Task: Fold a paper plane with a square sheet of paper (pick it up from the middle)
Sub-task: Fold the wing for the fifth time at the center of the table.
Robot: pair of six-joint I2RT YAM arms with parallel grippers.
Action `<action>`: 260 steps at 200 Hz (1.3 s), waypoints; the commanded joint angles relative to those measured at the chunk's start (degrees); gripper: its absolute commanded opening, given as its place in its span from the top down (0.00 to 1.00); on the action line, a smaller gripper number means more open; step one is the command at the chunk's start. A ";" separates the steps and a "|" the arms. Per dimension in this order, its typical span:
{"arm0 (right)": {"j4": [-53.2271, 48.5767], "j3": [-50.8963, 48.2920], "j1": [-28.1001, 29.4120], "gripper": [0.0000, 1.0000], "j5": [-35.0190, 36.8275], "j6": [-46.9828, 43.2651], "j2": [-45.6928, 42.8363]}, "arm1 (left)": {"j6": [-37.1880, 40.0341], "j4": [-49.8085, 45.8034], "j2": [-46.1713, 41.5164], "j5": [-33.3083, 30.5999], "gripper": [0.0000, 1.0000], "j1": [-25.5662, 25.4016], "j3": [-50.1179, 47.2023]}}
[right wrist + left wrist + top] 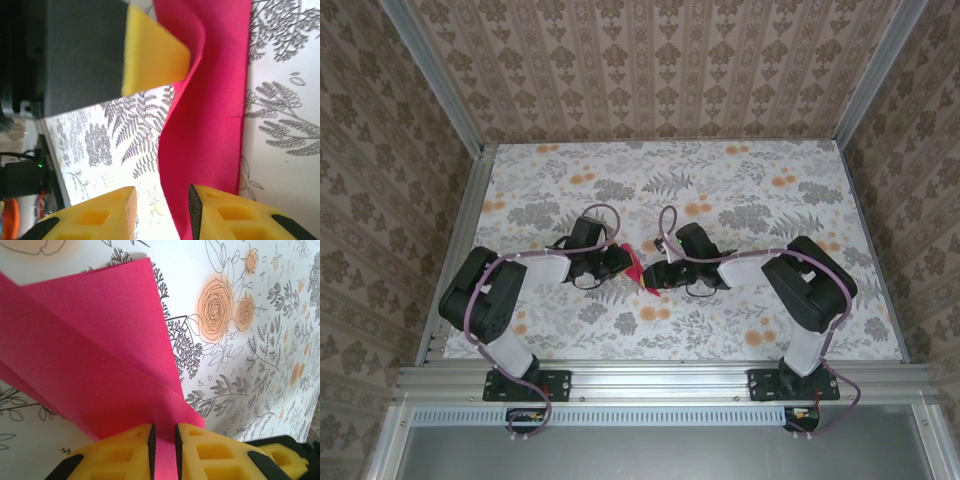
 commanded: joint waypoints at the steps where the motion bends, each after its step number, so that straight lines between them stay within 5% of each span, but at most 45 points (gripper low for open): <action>1: -6.72 1.74 1.89 0.64 7.44 -8.35 -3.09 | -0.80 -2.15 1.37 0.01 0.79 0.53 1.65; 105: -12.42 5.46 8.98 0.52 22.36 -25.91 -3.29 | -1.24 -4.21 2.63 0.34 0.79 0.58 3.15; 229: -11.59 7.84 10.20 0.59 28.04 -28.90 2.07 | -1.32 -4.56 2.89 0.68 0.80 0.62 3.39; 260: -11.59 8.20 10.14 0.69 27.58 -28.23 3.42 | -1.32 -4.60 2.64 0.87 0.79 0.62 3.41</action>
